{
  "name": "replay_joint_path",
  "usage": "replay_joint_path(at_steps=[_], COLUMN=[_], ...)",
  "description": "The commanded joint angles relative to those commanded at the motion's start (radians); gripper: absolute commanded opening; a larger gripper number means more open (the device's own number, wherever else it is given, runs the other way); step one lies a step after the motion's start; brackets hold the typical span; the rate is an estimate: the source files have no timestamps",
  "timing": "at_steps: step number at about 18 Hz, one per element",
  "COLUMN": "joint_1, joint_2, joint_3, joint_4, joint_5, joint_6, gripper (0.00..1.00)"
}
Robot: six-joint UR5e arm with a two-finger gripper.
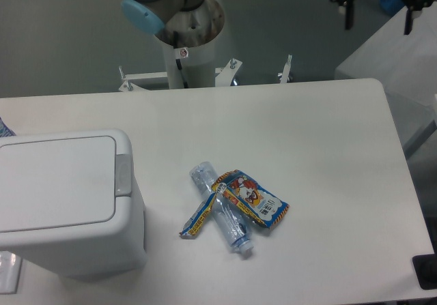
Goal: Open the trash can
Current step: 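Move the open gripper down toward the white trash can lid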
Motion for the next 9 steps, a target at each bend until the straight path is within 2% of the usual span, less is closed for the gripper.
replay_joint_path(at_steps=[2,5,9], joint_1=[-0.041,-0.109,-0.21], joint_2=[0.0,0.0,-0.002], joint_3=[-0.002,-0.02,-0.063], joint_4=[0.005,0.055,0.142], joint_5=[0.0,0.002,0.002], joint_6=[-0.075,-0.192,-0.509], gripper=[1.0,1.0,1.0])
